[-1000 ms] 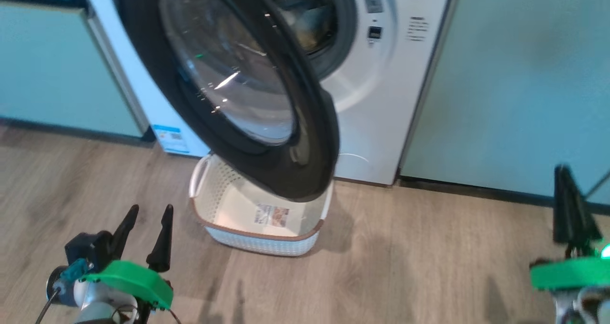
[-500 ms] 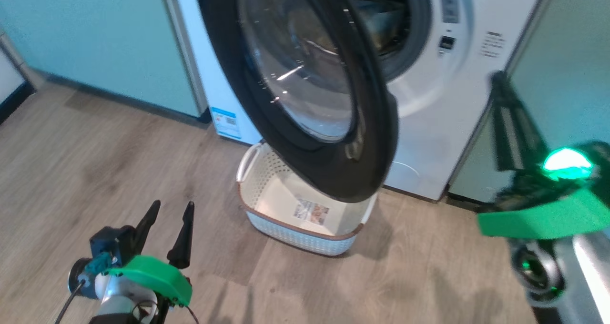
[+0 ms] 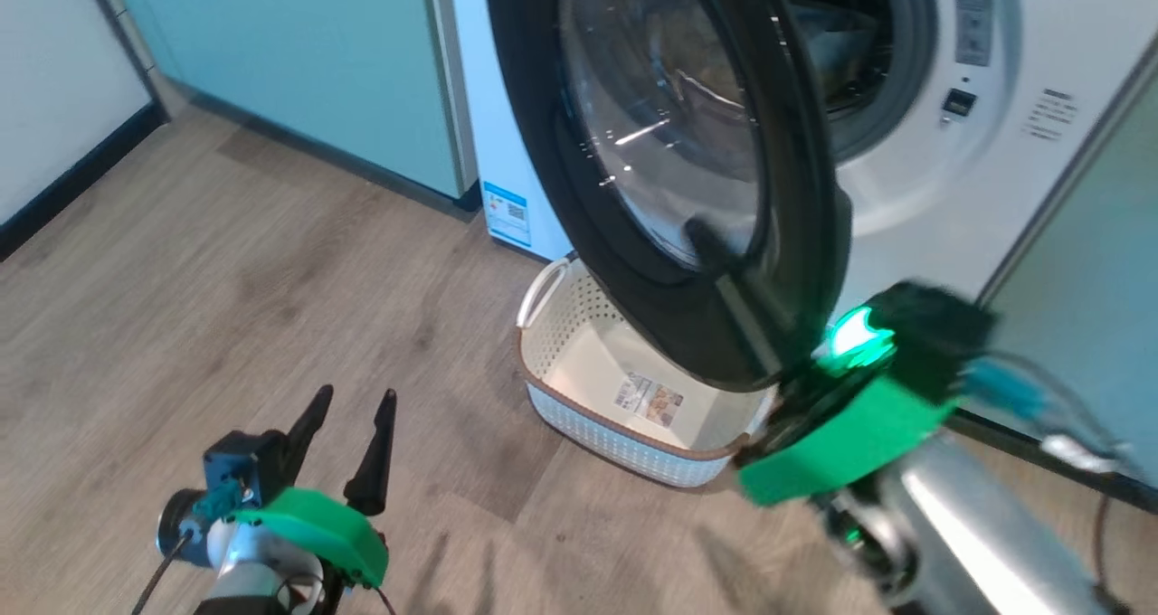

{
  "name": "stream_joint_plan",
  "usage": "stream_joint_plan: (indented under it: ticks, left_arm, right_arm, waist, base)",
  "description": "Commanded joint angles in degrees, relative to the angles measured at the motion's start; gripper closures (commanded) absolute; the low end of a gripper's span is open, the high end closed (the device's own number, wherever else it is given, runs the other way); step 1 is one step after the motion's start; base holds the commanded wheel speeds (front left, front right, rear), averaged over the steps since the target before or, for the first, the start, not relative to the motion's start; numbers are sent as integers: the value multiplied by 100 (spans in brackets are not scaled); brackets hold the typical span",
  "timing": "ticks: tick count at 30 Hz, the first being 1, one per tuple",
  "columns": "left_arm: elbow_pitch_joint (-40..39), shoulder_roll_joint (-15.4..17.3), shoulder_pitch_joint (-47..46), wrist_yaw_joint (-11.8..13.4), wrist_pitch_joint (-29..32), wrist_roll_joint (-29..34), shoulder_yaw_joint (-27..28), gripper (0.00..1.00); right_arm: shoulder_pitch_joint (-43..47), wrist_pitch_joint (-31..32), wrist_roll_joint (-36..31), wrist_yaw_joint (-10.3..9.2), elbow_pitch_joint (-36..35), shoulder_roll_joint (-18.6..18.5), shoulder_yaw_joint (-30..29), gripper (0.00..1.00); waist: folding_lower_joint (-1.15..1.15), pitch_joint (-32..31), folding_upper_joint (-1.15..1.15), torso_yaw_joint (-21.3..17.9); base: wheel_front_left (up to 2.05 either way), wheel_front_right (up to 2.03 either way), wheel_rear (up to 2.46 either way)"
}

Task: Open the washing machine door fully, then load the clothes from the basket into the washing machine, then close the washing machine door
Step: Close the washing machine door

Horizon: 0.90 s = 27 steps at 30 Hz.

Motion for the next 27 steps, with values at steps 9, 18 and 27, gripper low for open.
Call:
stream_joint_plan:
  ticks: [9,18,27]
  left_arm:
    - [-134,6,-421,-4,-36,77,60,0]
    - [-120,-49,-424,-4,-36,94,-13,0]
    - [-136,-86,-459,-4,-36,93,-52,0]
  right_arm:
    - [-78,-37,119,22,1050,321,877,100]
    - [178,-37,-235,22,2035,462,354,100]
    - [52,-37,-77,22,2301,473,15,100]
  waist:
    - [0,16,0,291]
    - [0,60,0,356]
    - [0,175,0,310]
  base:
    - [0,0,0]
    - [0,0,0]
    - [0,0,0]
